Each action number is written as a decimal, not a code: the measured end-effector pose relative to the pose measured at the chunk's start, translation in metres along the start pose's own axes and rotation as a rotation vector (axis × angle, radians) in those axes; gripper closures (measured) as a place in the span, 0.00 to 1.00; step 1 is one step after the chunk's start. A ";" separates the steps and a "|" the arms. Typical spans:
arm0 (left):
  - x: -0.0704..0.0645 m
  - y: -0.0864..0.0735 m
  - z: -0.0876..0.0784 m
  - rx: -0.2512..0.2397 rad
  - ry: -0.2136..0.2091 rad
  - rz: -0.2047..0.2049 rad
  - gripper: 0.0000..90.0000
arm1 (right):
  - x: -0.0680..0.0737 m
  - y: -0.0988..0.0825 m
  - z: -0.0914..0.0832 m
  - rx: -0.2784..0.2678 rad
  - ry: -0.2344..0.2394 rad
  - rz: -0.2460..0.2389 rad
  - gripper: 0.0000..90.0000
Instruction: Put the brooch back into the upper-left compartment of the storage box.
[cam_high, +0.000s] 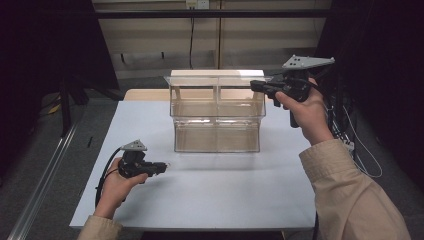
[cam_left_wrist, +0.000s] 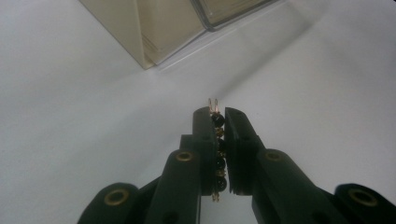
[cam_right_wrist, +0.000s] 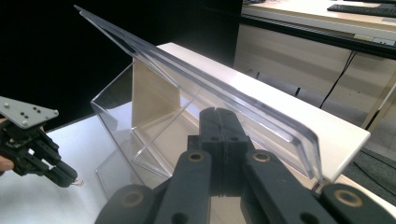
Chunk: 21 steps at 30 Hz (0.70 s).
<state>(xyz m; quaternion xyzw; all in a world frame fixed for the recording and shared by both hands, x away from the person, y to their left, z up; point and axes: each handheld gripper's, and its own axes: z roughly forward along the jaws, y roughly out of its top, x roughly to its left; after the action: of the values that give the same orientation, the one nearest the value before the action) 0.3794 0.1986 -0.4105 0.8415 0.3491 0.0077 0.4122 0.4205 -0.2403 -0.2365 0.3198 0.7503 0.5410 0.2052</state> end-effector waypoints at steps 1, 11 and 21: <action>0.000 0.001 -0.001 -0.001 -0.003 -0.003 0.93 | 0.000 0.000 0.000 0.001 0.001 0.001 1.00; -0.001 0.012 -0.011 0.005 -0.032 -0.006 0.93 | -0.001 -0.001 0.001 0.003 0.001 0.002 1.00; -0.003 0.026 -0.020 0.000 -0.058 0.005 0.93 | -0.002 -0.001 0.002 0.001 0.003 0.003 1.00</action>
<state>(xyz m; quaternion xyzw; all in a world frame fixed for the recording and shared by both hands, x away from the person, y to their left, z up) 0.3866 0.2003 -0.3780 0.8423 0.3349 -0.0158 0.4220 0.4224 -0.2406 -0.2379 0.3202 0.7504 0.5414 0.2030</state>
